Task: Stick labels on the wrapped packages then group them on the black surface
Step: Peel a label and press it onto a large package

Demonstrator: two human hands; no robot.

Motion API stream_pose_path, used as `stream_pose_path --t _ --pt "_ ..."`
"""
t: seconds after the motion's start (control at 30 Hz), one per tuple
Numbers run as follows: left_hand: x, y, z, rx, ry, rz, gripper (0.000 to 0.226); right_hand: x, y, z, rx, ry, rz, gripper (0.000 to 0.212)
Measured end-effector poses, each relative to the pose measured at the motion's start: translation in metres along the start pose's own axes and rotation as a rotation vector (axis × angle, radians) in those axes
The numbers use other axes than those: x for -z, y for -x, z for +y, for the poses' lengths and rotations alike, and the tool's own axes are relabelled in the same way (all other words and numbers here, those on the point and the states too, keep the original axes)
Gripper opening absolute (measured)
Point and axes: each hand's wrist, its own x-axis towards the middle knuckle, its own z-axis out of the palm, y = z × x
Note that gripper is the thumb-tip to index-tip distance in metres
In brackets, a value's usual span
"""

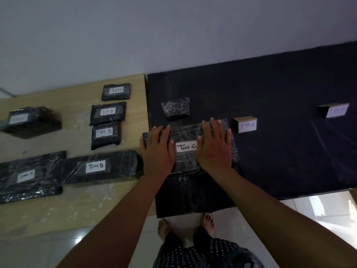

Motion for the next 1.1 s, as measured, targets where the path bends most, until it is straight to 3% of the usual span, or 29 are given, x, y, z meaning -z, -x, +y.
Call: stream_pose_path --t 0.33,0.5,0.8,1.0,1.1 --pt "0.006 0.003 -0.001 0.009 0.016 -0.098 0.059 0.017 -0.003 0.004 0.015 -0.035 -0.098 0.055" --pt "0.004 0.014 0.007 0.069 -0.071 -0.113 0.074 0.008 0.012 -0.002 -0.004 0.089 -0.069 0.079" --pt "0.004 0.014 -0.002 0.007 -0.101 -0.165 0.063 0.004 0.012 0.008 0.038 0.077 -0.096 0.060" --pt "0.007 0.013 -0.005 -0.009 -0.075 -0.186 0.062 0.010 0.010 0.010 0.033 0.053 -0.151 0.069" --pt "0.010 0.014 -0.002 -0.002 -0.033 -0.147 0.062 0.013 0.009 0.007 0.028 0.014 -0.144 0.061"
